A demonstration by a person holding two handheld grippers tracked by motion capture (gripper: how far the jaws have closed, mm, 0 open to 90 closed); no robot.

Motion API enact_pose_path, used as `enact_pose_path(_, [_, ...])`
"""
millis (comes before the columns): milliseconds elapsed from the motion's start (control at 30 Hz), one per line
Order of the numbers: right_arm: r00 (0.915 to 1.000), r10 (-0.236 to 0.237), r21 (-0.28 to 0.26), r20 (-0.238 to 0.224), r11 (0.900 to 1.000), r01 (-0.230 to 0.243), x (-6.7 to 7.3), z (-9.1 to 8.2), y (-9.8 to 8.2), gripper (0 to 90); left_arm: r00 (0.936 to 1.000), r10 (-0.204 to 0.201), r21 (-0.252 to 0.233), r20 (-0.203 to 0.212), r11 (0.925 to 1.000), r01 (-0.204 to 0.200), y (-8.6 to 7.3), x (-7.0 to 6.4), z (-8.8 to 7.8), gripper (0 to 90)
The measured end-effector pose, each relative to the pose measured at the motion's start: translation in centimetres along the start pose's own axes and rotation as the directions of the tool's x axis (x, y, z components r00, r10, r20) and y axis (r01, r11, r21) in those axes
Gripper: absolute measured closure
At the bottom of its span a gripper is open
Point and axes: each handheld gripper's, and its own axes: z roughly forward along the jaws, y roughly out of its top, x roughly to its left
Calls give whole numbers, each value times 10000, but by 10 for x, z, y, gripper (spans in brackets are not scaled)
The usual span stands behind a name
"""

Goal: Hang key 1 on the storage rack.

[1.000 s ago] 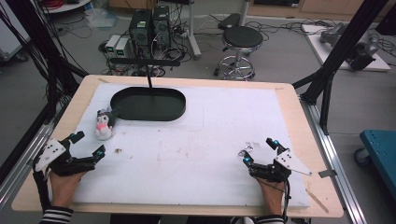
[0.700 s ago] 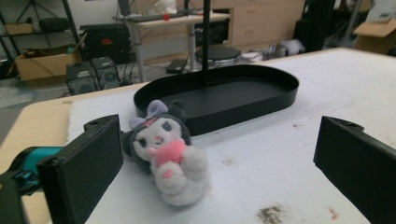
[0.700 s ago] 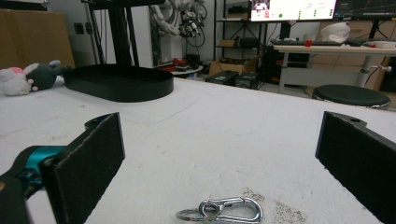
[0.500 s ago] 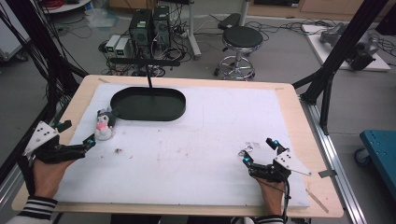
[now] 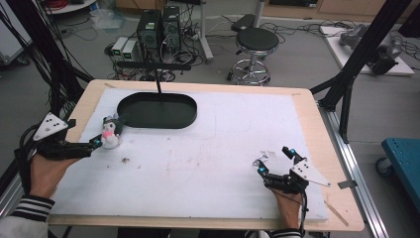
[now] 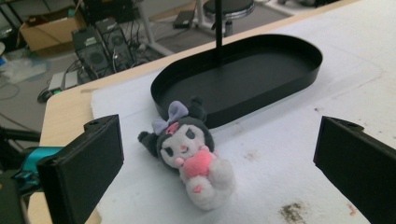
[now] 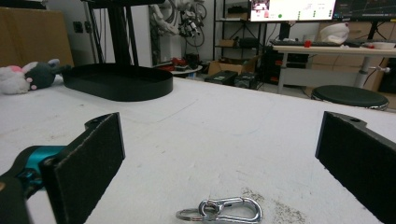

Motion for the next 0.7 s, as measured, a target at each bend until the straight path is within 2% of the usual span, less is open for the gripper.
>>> enact_pose_path(67, [10000, 38, 29, 12, 10000, -38, 1, 0, 0, 5, 10000, 55, 529, -34, 9986, -53, 6, 1, 5, 20])
enact_pose_path(100, [10000, 38, 29, 12, 10000, -38, 1, 0, 0, 5, 10000, 55, 529, -34, 9986, -53, 6, 1, 5, 20])
enact_pose_path(233, [10000, -25, -14, 9, 10000, 25, 0, 0, 0, 6, 9998, -136, 1092, 127, 9939, 122, 13, 1, 15, 20])
enact_pose_path(300, [10000, 34, 17, 31, 10000, -34, 0, 0, 0, 5, 9999, 46, 1359, 149, 9907, -66, 16, 1, 19, 20])
enact_pose_path(333, [10000, 34, 17, 31, 10000, -34, 0, 0, 0, 5, 9997, -17, 1451, 226, 9894, -16, 17, 1, 21, 20])
enact_pose_path(500, [9999, 113, 12, 18, 9999, -113, 0, 0, 0, 5, 9993, -347, 2180, 114, 9755, 313, 17, 5, 34, 20])
enact_pose_path(567, [10000, 81, 8, 16, 10000, -81, 0, 0, 0, 6, 9991, -431, 2473, 13, 9680, 414, 16, 8, 39, 20])
enact_pose_path(600, [9999, 110, 10, 19, 9999, -110, 0, 0, 0, 5, 9986, -513, 2686, -87, 9618, 518, 16, 9, 43, 20])
enact_pose_path(633, [9999, 110, 10, 19, 9999, -110, 0, 0, 0, 5, 9986, -513, 2686, -87, 9618, 518, 16, 9, 43, 20])
enact_pose_path(700, [9999, 124, 13, 17, 9999, -124, 0, 0, 0, 5, 9978, -618, 2945, -228, 9534, 657, 16, 10, 48, 20])
